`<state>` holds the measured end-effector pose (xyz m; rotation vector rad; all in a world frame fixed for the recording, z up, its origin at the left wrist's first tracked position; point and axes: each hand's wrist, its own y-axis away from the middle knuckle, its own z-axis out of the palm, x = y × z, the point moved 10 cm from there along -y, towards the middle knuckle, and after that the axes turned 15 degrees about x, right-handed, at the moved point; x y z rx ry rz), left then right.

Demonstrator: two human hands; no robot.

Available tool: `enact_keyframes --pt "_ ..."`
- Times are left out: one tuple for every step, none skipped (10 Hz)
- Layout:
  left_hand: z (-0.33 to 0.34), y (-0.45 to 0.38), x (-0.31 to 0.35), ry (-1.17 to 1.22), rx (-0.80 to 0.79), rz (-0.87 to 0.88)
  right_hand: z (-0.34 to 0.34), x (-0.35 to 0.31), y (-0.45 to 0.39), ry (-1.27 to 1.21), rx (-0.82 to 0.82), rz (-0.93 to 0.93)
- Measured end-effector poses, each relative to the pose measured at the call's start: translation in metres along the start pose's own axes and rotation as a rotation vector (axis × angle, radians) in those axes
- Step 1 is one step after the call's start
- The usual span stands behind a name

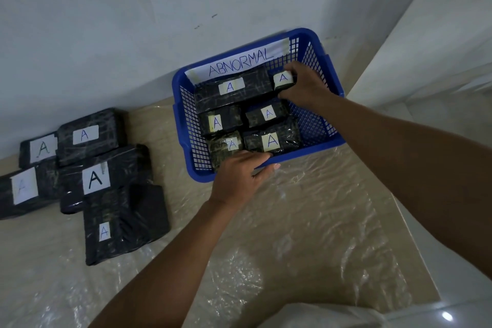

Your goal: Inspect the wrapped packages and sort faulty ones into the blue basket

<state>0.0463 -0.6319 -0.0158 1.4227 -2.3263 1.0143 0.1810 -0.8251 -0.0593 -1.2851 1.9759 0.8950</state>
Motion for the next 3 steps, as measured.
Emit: enact_keyframes --pt "0.000 0.001 0.002 -0.007 0.012 0.020 0.002 0.006 0.000 -0.008 -0.008 -0.016" --pt "0.001 0.001 0.005 -0.007 -0.017 0.024 -0.004 0.002 0.007 -0.006 0.005 -0.035" --pt "0.003 -0.001 0.005 0.026 -0.033 -0.010 -0.007 -0.001 0.015 0.010 0.020 -0.038"
